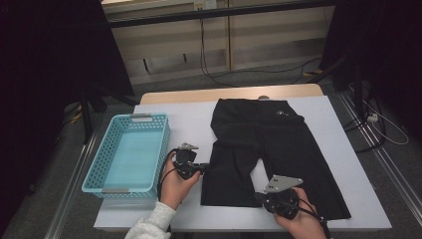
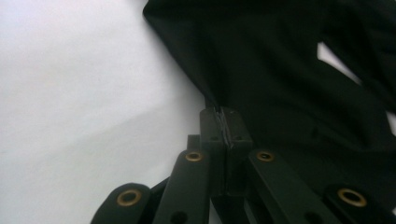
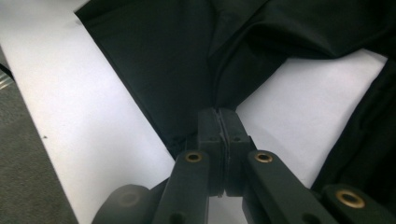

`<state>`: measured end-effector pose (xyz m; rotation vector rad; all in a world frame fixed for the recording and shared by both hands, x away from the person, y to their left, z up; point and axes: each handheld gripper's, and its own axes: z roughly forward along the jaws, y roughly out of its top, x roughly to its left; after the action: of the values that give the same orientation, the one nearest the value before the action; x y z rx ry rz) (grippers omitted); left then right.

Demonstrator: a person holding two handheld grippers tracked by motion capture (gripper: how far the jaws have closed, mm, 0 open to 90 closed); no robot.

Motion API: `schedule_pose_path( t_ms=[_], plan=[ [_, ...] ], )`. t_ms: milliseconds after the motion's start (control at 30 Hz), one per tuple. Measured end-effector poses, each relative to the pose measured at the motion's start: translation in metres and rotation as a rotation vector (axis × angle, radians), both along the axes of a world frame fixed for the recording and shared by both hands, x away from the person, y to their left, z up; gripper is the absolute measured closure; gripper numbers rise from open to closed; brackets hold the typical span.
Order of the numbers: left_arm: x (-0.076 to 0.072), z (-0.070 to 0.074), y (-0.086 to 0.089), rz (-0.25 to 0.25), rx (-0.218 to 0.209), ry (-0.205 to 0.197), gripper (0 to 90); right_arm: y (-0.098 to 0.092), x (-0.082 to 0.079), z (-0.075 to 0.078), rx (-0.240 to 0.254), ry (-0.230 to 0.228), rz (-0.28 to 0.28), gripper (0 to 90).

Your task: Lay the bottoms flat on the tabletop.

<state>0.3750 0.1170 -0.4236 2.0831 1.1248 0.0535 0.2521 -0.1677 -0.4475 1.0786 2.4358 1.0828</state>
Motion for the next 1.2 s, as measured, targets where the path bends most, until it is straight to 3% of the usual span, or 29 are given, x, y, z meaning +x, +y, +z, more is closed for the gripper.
schedule_pose_path(
  t_ms=[200, 367, 400, 467, 533, 667, 733, 867, 900, 1033, 1200],
  plan=[
    [-0.010, 0.014, 0.011, 0.007, 0.003, -0.012, 89.5, 0.000, -0.001, 0.002, 0.009, -0.002, 0.007, 89.4],
    [-0.015, 0.024, 0.012, -0.014, -0.033, -0.019, 89.2, -0.002, -0.006, 0.006, 0.018, 0.011, 0.024, 89.5],
    [-0.014, 0.023, 0.012, -0.015, -0.043, -0.014, 88.8, -0.003, -0.007, 0.007, 0.018, 0.013, 0.028, 89.5],
    [-0.012, 0.020, 0.013, -0.007, -0.023, -0.039, 83.8, -0.006, -0.010, 0.008, 0.022, 0.017, 0.035, 89.5],
    [-0.008, 0.013, 0.014, 0.014, -0.019, -0.048, 67.8, -0.007, -0.010, 0.007, 0.017, 0.025, 0.031, 89.5],
    [-0.001, -0.004, 0.015, 0.052, 0.028, -0.039, 52.1, -0.006, -0.008, 0.001, -0.005, 0.048, 0.031, 89.4],
    [0.003, -0.011, 0.015, 0.051, 0.042, -0.018, 54.0, -0.005, -0.008, 0.001, -0.010, 0.052, 0.038, 89.4],
    [0.006, -0.022, 0.010, 0.066, 0.085, -0.042, 47.6, -0.003, -0.009, 0.001, -0.013, 0.056, 0.056, 89.4],
    [0.007, -0.023, 0.009, 0.063, 0.089, -0.055, 47.5, -0.002, -0.009, 0.000, -0.013, 0.057, 0.054, 89.4],
    [0.008, -0.023, 0.006, 0.059, 0.086, -0.044, 51.8, -0.003, -0.008, -0.001, -0.012, 0.058, 0.050, 89.3],
    [0.011, -0.023, 0.004, 0.052, 0.074, -0.003, 69.9, -0.003, -0.008, 0.000, -0.012, 0.052, 0.041, 89.3]
  ],
)
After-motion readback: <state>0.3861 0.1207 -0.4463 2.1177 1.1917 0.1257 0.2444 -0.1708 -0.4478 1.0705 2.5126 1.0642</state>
